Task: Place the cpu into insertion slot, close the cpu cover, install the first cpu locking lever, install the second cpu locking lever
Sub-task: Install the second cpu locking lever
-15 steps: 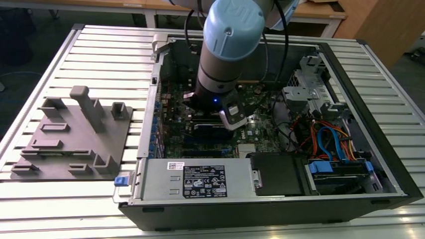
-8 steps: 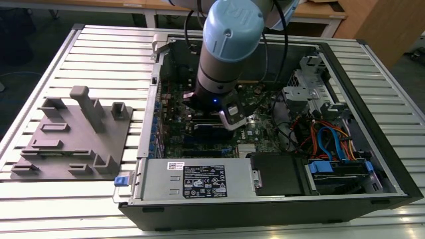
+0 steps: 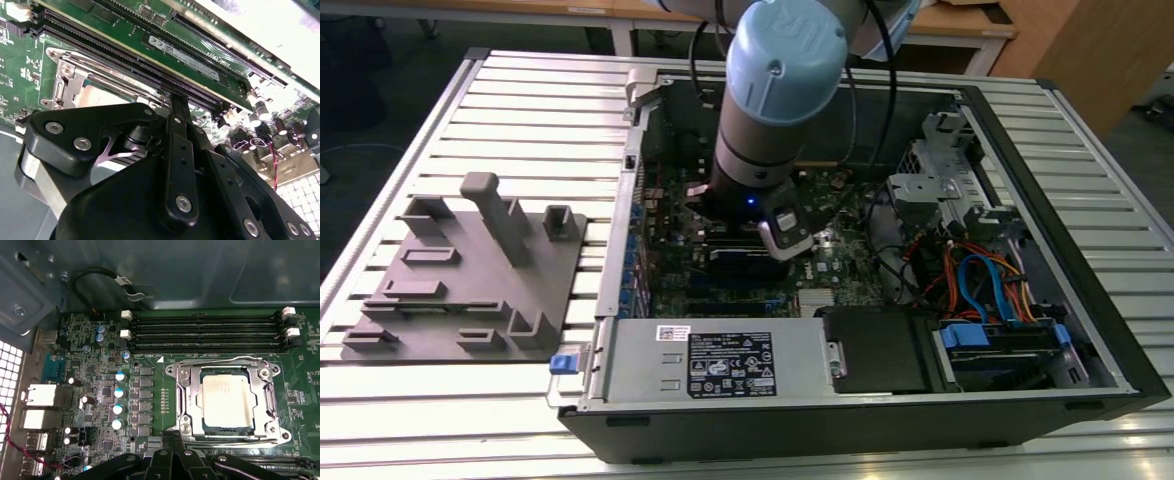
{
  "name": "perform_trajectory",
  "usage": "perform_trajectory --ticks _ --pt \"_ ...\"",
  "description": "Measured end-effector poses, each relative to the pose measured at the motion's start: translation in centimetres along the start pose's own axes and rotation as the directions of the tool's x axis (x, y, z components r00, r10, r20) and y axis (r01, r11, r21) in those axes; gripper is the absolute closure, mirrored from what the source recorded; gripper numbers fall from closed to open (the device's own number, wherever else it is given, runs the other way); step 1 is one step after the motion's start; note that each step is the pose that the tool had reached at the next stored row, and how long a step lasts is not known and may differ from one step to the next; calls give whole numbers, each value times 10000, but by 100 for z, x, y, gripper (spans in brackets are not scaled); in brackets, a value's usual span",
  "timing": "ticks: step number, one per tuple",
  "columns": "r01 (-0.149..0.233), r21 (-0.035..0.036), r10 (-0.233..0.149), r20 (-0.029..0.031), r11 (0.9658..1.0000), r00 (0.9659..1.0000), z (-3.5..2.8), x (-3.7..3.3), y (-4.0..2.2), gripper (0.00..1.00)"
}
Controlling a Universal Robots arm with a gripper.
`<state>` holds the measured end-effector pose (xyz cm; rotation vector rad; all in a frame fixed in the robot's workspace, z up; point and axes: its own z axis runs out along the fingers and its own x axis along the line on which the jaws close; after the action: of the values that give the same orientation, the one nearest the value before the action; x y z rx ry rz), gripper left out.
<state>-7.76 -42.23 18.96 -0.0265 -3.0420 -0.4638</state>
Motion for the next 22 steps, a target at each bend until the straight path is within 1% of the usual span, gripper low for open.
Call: perform_trajectory --ticks 14,22 --pt "0 -8 0 0 10000 10000 27 32 22 90" --pt "0 -7 0 0 10000 10000 26 40 31 90"
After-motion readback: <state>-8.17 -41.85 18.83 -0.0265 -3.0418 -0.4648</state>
